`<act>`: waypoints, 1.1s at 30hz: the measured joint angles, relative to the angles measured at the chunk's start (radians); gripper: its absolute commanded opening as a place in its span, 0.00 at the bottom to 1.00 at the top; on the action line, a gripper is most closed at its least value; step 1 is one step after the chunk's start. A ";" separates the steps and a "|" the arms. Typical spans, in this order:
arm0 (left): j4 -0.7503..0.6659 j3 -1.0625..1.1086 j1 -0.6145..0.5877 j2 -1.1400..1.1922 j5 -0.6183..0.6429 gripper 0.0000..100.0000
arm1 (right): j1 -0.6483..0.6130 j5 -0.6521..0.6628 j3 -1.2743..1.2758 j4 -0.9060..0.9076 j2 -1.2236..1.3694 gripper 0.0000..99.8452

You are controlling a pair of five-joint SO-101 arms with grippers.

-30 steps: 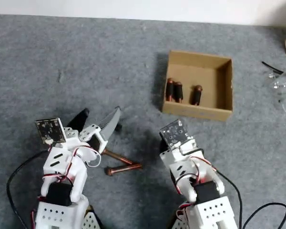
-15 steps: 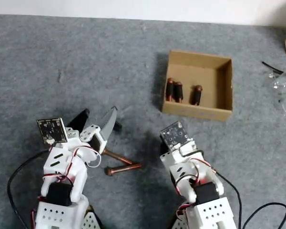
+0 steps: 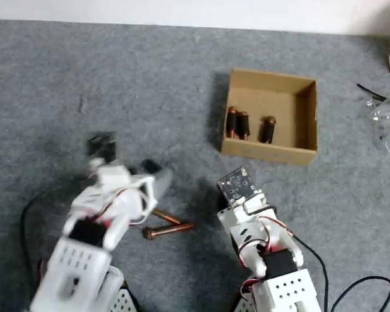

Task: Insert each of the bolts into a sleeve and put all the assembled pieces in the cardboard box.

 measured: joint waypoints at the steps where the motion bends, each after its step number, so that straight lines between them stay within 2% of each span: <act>1: 0.046 -0.054 0.031 0.100 -0.015 0.29 | 0.000 0.000 0.000 -0.011 0.000 0.00; 5: 0.278 -0.249 0.181 0.440 -0.041 0.29 | 0.015 0.000 0.000 -0.048 0.000 0.00; 7: 0.379 -0.315 0.221 0.522 -0.041 0.29 | 0.014 0.000 0.000 -0.048 0.000 0.00; 9: 0.414 -0.353 0.227 0.551 -0.041 0.29 | 0.017 0.000 0.002 -0.049 0.000 0.00; 16: 0.448 -0.373 0.173 0.559 -0.034 0.29 | 0.020 0.000 0.002 -0.049 0.000 0.00; 22: 0.440 -0.290 0.133 0.559 -0.037 0.29 | 0.018 0.000 0.002 -0.049 0.000 0.00; 27: 0.336 -0.272 0.072 0.563 0.084 0.29 | 0.018 0.000 0.002 -0.049 0.000 0.00; 33: 0.299 -0.269 0.072 0.566 0.178 0.29 | 0.018 0.000 0.002 -0.049 0.000 0.00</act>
